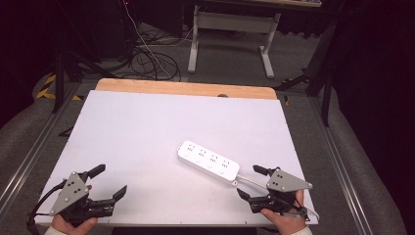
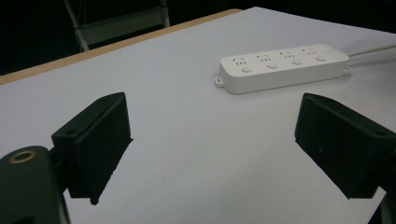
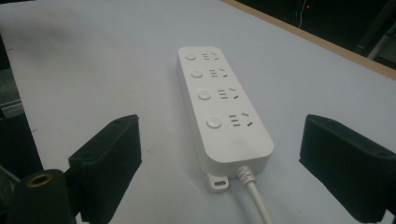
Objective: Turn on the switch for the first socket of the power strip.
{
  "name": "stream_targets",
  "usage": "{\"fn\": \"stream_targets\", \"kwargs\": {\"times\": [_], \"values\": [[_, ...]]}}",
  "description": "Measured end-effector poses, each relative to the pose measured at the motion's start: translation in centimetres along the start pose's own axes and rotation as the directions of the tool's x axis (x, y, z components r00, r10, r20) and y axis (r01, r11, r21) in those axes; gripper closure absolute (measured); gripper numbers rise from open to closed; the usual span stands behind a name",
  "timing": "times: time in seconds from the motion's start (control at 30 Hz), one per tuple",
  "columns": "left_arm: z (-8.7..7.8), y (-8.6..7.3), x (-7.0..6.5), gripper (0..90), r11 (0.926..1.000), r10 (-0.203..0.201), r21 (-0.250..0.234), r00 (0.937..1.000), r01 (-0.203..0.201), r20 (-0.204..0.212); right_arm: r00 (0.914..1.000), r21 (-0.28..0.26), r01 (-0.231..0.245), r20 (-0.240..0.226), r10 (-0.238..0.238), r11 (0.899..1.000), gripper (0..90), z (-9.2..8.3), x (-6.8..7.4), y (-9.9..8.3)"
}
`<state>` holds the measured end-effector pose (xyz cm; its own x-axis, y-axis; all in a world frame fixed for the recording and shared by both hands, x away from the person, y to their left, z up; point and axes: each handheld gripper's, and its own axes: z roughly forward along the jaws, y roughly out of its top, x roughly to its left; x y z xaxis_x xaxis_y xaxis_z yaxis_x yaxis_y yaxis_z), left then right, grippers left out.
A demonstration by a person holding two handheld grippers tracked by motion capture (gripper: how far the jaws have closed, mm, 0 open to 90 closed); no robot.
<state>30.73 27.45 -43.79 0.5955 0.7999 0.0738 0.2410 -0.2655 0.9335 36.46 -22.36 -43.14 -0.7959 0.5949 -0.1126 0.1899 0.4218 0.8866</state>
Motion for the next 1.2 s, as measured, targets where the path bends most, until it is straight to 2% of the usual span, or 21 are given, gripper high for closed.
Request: {"fn": "stream_targets", "kwargs": {"times": [0.4,0.6,1.07,1.2], "values": [[0.0,0.0,0.0,11.6,1.0,0.0,0.0,1.0,0.0,-0.009,0.9998,0.018,0.0,-0.021,0.001,1.0,16.8,0.9,-0.7,2.3],[0.0,0.0,0.0,11.6,1.0,0.002,0.001,1.0,-0.002,-0.008,0.9998,0.023,0.013,-0.017,-0.013,1.0,17.0,1.5,-0.8,3.1],[0.0,0.0,-0.1,11.9,1.0,-0.001,0.003,1.0,0.001,-0.004,0.9985,0.043,0.04,-0.04,-0.038,0.998,17.8,4.0,-0.9,5.2],[0.0,-0.1,-0.1,11.9,1.0,-0.001,0.004,1.0,0.001,-0.005,0.9986,0.046,0.029,-0.047,-0.026,0.999,18.2,4.6,-1.0,5.6]]}}
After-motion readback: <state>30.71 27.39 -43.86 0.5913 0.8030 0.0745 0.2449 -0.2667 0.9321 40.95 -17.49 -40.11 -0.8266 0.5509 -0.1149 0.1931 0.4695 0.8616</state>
